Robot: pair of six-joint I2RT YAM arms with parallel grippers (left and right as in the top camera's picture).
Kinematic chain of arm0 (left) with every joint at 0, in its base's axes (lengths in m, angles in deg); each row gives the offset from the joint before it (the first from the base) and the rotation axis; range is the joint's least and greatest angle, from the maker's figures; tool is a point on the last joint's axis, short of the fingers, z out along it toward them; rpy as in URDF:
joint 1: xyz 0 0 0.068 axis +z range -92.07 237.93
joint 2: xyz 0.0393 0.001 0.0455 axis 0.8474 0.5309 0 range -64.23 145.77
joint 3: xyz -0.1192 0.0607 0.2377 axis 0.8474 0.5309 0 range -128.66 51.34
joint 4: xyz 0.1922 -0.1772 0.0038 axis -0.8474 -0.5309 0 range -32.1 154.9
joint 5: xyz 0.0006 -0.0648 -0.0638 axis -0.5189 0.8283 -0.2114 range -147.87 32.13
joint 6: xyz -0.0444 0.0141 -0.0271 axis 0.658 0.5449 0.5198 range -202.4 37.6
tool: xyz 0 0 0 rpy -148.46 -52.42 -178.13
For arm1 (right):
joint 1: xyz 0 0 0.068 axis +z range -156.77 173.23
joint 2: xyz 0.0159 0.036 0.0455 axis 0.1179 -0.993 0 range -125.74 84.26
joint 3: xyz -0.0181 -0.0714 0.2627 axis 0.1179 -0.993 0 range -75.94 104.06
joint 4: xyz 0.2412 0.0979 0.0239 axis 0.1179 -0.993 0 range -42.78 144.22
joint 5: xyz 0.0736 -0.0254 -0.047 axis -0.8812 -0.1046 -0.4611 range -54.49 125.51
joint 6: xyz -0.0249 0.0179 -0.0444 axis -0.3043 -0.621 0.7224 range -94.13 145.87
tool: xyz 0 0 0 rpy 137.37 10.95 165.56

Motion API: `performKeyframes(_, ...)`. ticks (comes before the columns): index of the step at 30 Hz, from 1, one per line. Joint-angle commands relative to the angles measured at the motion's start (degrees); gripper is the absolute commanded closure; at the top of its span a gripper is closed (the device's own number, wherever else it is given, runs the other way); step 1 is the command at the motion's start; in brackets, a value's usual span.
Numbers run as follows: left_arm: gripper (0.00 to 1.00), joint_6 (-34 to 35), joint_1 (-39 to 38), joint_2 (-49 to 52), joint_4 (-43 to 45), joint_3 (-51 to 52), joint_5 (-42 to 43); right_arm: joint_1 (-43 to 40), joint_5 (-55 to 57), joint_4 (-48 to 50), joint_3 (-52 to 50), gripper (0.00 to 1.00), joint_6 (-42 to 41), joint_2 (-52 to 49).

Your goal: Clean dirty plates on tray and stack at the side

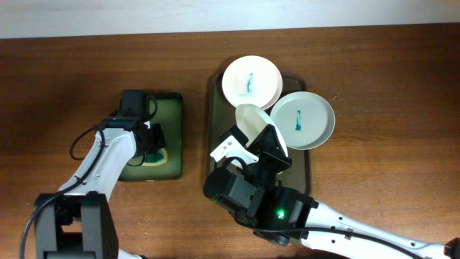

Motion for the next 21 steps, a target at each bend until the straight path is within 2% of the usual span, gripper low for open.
performKeyframes(1, 1.0, -0.7, 0.0, -0.7, 0.2, 0.1, 0.5, 0.5, 2.0, 0.2, 0.9, 0.96, -0.1, 0.7)
performKeyframes(4, 1.0, -0.7, 0.0, -0.7, 0.2, 0.1, 0.5, 0.3, 1.9, 0.3, 0.9, 0.96, -1.7, 0.7)
performKeyframes(6, 1.0, -0.7, 0.0, -0.7, 0.2, 0.1, 0.5, -3.0, -2.5, 0.2, 0.9, 0.96, -10.6, 0.7)
performKeyframes(8, 1.0, -0.7, 0.0, -0.7, -0.1, 0.1, 0.5, -15.2, -34.1, -3.4, 1.6, 0.96, -24.3, 1.0)
performKeyframes(9, 1.0, -0.7, 0.0, -0.7, -0.2, 0.1, 0.5, -26.4, -59.9, -6.4, 2.7, 0.96, -27.2, 1.0)
performKeyframes(11, 1.0, -0.7, 0.0, -0.7, -0.2, 0.1, 0.5, -44.1, -85.0, -10.8, 3.1, 0.96, -27.2, 1.0)
performKeyframes(13, 1.0, -0.7, 0.0, -0.7, -0.2, 0.1, 0.5, -57.4, -92.8, -13.0, 3.1, 0.96, -27.2, 1.0)
performKeyframes(14, 1.0, -0.7, 0.0, -0.7, -0.2, 0.1, 0.5, -67.9, -93.7, -12.3, 3.1, 0.96, -29.2, 0.8)
performKeyframes(16, 1.0, -0.7, 0.0, -0.7, -0.2, 0.1, 0.5, -81.9, -95.2, -11.0, 3.1, 0.96, -31.8, 0.0)
performKeyframes(17, 1.0, -0.7, 0.0, -0.7, -0.2, 0.1, 0.5, -85.7, -98.9, -11.0, 3.1, 0.96, -30.4, -0.6)
performKeyframes(18, 1.0, -0.7, 0.0, -0.7, -0.2, 0.1, 0.5, -88.4, -108.1, -11.8, 3.0, 0.96, -23.9, -1.8)
performKeyframes(19, 1.0, -0.7, 0.0, -0.7, -0.1, 0.1, 0.5, -87.0, -111.6, -17.9, 3.0, 0.66, -19.2, -4.2)
performKeyframes(20, 1.0, -0.7, 0.0, -0.7, 0.0, 0.1, 0.5, -85.5, -111.4, -20.4, 2.7, 0.55, -16.3, -5.0)
performKeyframes(21, 1.0, -0.7, 0.0, -0.7, 0.0, 0.1, 0.5, -79.9, -108.8, -23.1, 1.1, 0.4, -14.0, -7.9)
